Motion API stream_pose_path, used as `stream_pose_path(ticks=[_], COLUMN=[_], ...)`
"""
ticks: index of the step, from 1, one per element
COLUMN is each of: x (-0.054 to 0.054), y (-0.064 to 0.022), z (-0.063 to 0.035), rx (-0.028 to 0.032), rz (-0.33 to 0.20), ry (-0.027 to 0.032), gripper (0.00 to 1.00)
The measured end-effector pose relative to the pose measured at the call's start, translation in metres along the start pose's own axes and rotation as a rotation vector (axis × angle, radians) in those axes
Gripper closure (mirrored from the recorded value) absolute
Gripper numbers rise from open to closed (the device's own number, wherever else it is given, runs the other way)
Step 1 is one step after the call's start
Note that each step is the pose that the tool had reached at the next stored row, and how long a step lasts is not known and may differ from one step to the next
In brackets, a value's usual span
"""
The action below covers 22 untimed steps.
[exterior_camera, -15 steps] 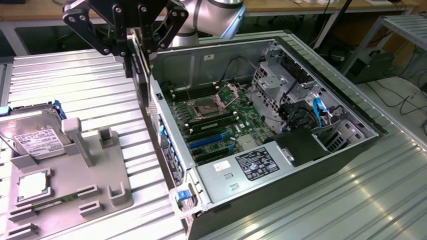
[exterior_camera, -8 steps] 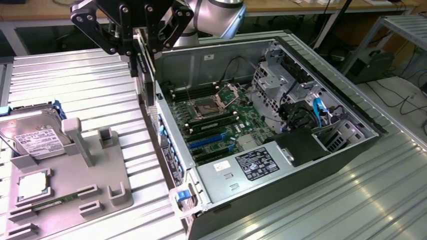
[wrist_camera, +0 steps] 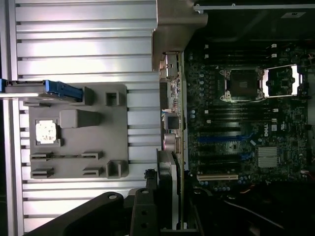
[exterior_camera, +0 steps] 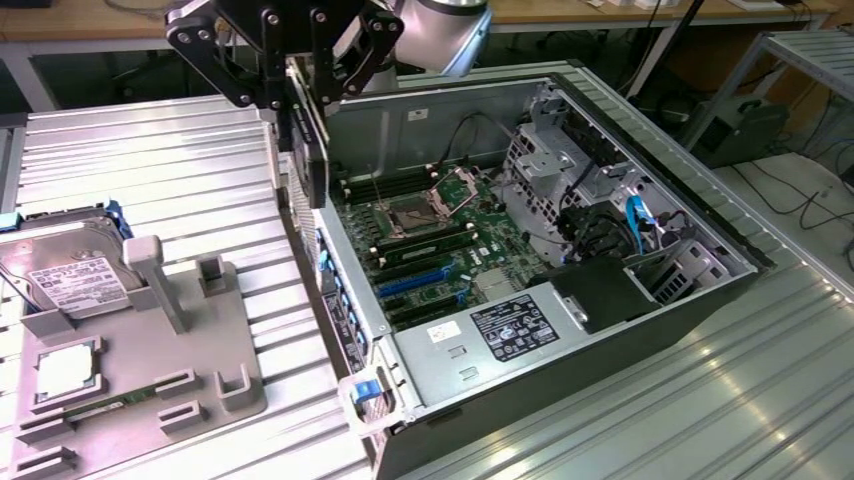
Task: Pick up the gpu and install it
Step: 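Pick up the gpu and move the gpu toward the slot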
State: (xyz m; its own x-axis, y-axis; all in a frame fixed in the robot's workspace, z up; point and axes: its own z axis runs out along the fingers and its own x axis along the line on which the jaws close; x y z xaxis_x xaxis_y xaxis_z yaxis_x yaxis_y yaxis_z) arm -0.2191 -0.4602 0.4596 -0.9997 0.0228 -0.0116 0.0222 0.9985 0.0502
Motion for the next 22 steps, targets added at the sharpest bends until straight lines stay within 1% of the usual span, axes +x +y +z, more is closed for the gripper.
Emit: stream_pose_path(ticks=[4, 9, 22], x=[-0.011, -0.022, -0.038], y=[0.0002, 0.0004, 0.0007], z=[0.0008, 0.0016, 0.0029], rx=[-0.0003, -0.0005, -0.0006], rz=[-0.016, -0.036, -0.051], ry=[0.0008, 0.0018, 0.0026], gripper=[0.72, 0.72, 0.72])
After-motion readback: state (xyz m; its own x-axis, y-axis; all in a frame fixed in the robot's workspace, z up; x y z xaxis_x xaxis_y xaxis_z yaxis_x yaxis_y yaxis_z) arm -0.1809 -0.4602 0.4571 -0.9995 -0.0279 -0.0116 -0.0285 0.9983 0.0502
